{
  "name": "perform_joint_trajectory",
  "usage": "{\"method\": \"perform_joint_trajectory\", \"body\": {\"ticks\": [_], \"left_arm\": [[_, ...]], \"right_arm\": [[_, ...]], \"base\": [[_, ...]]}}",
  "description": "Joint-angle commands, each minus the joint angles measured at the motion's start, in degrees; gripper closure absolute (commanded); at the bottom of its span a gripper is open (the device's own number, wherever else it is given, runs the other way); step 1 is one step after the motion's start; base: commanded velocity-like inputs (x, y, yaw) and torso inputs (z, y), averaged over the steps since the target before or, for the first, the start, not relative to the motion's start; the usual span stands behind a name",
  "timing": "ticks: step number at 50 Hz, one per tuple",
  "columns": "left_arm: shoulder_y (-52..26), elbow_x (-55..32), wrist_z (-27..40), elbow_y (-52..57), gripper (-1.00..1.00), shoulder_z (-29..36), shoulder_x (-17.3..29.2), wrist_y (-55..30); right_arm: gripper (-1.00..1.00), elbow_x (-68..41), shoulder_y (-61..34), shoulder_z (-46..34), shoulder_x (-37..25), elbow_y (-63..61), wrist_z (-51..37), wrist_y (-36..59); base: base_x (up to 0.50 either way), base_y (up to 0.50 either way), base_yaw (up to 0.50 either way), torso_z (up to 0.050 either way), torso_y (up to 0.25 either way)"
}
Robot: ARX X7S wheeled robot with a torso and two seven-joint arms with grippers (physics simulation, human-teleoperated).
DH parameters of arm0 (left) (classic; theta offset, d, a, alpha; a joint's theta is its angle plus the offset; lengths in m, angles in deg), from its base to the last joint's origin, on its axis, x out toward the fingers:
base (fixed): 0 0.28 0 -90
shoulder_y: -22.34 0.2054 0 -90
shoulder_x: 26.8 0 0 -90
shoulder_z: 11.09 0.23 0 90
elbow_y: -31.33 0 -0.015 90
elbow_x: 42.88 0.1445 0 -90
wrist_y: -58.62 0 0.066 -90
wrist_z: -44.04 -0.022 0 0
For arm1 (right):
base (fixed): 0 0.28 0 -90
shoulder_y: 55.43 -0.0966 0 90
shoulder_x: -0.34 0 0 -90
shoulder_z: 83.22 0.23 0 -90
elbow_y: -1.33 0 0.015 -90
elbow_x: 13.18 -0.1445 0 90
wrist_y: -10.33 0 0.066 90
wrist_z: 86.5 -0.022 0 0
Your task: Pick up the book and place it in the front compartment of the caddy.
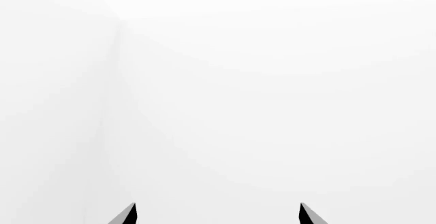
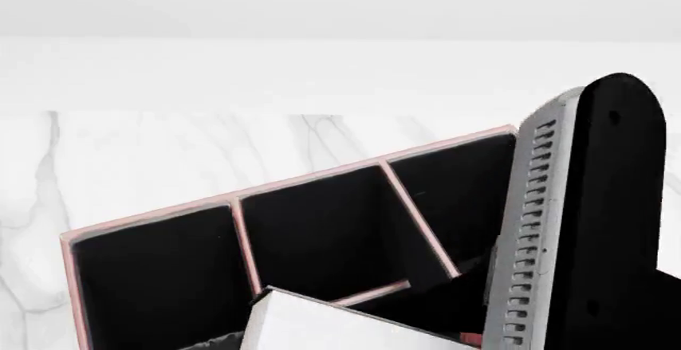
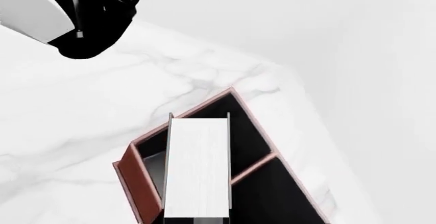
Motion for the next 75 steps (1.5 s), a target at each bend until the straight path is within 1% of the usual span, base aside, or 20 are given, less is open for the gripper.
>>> {"method": "perform_joint_trajectory", "body": {"ticks": [1, 5, 23, 27, 28, 49, 51, 54, 56, 59, 65, 71, 75], "left_arm": [[0.0, -0.2, 0.2, 0.0, -1.0, 0.1, 0.1, 0.1], [-0.1, -0.2, 0.2, -0.1, -1.0, 0.1, 0.2, 0.1], [-0.4, -0.6, 0.4, -0.1, -1.0, 0.1, 0.5, -0.1], [-0.3, -0.6, 0.4, -0.1, -1.0, 0.2, 0.5, -0.1], [-0.2, -0.6, 0.4, -0.1, -1.0, 0.3, 0.5, 0.0], [-0.2, -0.8, 0.6, -0.1, -1.0, 0.5, 0.7, 0.2], [-0.3, -0.9, 0.6, 0.0, -1.0, 0.4, 0.8, 0.1], [-0.1, -1.2, 0.7, 0.3, -1.0, 0.2, 0.8, -0.1], [0.0, -1.1, 0.7, 0.2, -1.0, 0.2, 0.9, 0.1], [-0.1, -1.2, 0.8, 0.1, -1.0, 0.3, 0.8, 0.1], [-0.1, -1.1, 0.7, -0.2, -1.0, 0.6, 0.8, 0.3], [-0.2, -1.2, 0.7, -0.2, -1.0, 0.6, 1.0, 0.3], [-0.3, -1.3, 0.8, -0.3, -1.0, 0.4, 1.2, 0.3]], "right_arm": [[1.0, -5.4, -11.7, 1.7, 0.0, 4.1, -4.3, 3.1], [1.0, -5.2, -12.2, 1.6, 0.0, 4.6, -5.2, 2.9], [1.0, -0.1, -8.7, -0.1, 0.2, 4.8, -6.2, 0.2], [1.0, 2.7, -6.8, -0.5, 0.0, 4.5, -6.5, -1.3], [1.0, 5.8, -5.6, -0.8, 0.3, 4.4, -8.3, -2.4], [1.0, 5.6, -5.5, -1.4, -0.1, 4.6, -8.6, -3.1], [1.0, 11.5, -10.8, -8.2, -0.1, 6.3, -2.8, -4.7], [1.0, 19.1, -15.6, -15.3, 0.4, 10.1, 5.1, -9.5], [1.0, 26.8, -20.3, -23.1, 0.7, 13.8, 12.9, -14.1], [1.0, 35.8, -26.1, -31.8, 2.2, 21.0, 23.5, -21.5], [1.0, 44.8, -32.2, -39.0, 5.5, 30.1, 32.1, -30.2], [1.0, 48.4, -34.1, -42.4, 7.4, 34.7, 35.9, -35.2], [1.0, 51.9, -35.4, -45.2, 9.2, 39.6, 38.7, -40.5]], "base": [[0.0, 0.0, 0.0, 0.0, 0.0], [0.0, 0.0, 0.0, 0.0, 0.0], [0.0, 0.0, 0.0, 0.0, 0.001], [0.0, 0.0, 0.0, 0.0, 0.0], [0.0, 0.0, 0.0, 0.0, 0.0], [0.0, 0.0, 0.0, 0.0, 0.001], [0.0, 0.0, 0.0, 0.0, 0.0], [0.0, 0.0, 0.0, 0.0, 0.0], [0.0, 0.0, 0.0, 0.0, 0.0], [0.0, 0.0, 0.0, 0.0, 0.003], [0.0, 0.0, 0.0, 0.0, 0.0], [0.0, 0.0, 0.0, 0.0, 0.002], [0.0, 0.0, 0.0, 0.0, 0.0]]}}
